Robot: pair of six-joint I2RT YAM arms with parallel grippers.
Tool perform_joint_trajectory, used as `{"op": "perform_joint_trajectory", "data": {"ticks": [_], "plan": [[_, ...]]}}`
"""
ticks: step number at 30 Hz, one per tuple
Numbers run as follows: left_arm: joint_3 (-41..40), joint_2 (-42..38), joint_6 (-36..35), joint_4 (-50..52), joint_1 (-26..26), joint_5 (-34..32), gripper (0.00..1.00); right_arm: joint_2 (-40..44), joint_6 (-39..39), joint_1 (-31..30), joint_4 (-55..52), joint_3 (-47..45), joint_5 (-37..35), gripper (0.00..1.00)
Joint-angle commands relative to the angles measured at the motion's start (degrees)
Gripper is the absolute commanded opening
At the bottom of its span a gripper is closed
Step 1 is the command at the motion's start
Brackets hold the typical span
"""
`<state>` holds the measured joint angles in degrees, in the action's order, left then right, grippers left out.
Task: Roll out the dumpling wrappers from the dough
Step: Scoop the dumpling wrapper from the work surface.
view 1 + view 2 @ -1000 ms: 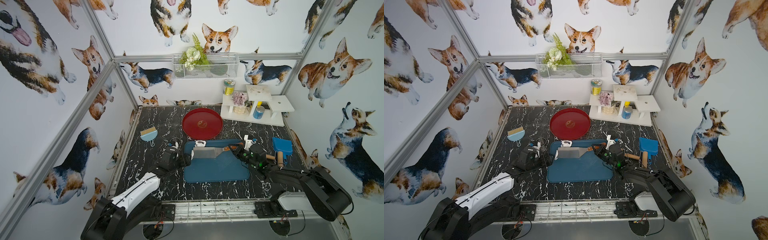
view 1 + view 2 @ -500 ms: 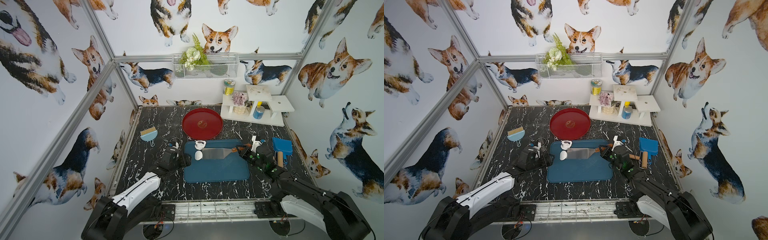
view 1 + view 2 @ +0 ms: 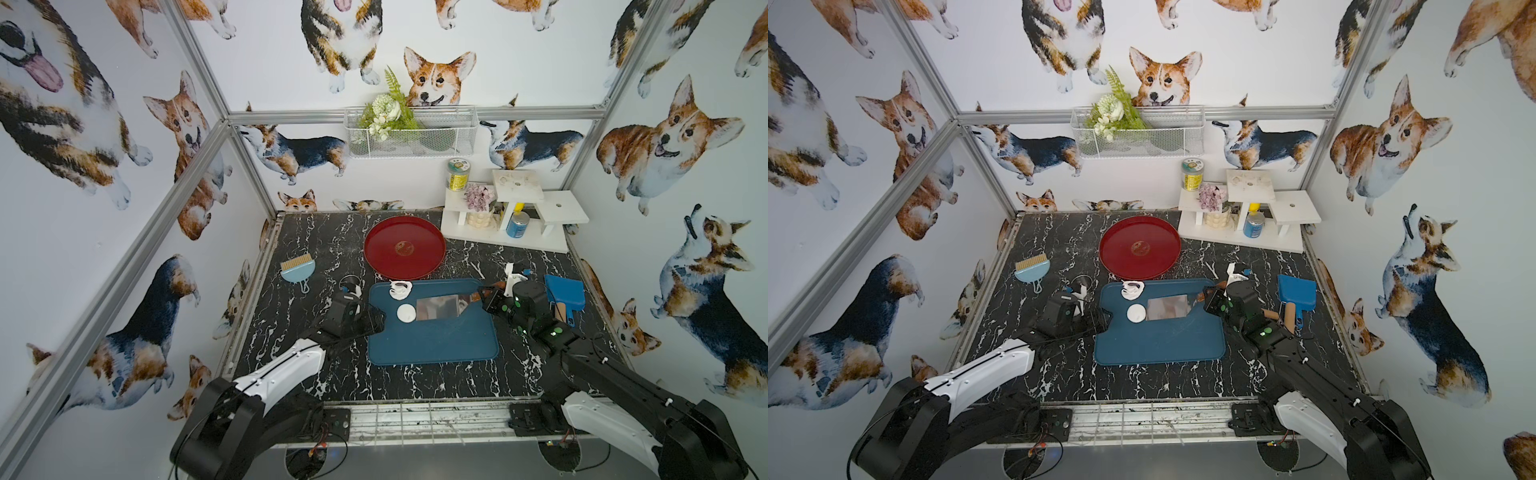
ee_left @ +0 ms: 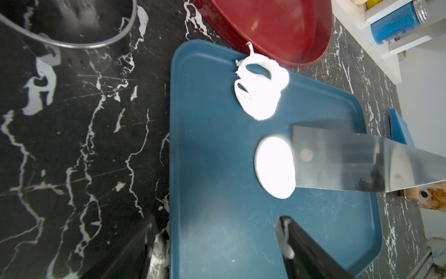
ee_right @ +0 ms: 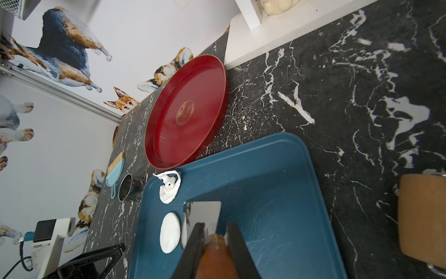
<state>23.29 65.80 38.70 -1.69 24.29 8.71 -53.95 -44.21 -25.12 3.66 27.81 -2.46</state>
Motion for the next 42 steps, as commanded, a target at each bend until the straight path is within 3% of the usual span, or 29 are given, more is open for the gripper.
{"op": "perform_joint_trajectory", "data": {"ticks": [1,10,22,32,37,42], "plan": [[0.53,1.48,-0.97,-2.48,-0.12,1.91,0.84,-1.79,3.84,-0.01,-1.88,1.26,0.01,0.00],[0.27,6.06,-1.17,-6.35,-0.04,3.68,0.84,-12.22,5.04,-0.06,4.47,3.08,7.44,0.00],[0.71,8.67,-0.42,-8.41,-0.04,4.15,0.83,-19.20,1.18,-0.80,13.36,2.77,16.21,0.00],[0.64,7.17,-0.38,-7.40,-0.04,3.61,0.83,-20.27,0.04,-4.96,14.01,3.21,14.73,0.00],[0.44,6.35,-0.32,-7.01,-0.04,3.33,0.83,-17.68,-0.13,-4.96,10.07,3.08,8.24,0.00],[0.11,6.36,-0.19,-7.57,-0.04,4.01,0.83,-16.56,-2.55,-5.05,13.82,0.64,6.87,0.00]]}}
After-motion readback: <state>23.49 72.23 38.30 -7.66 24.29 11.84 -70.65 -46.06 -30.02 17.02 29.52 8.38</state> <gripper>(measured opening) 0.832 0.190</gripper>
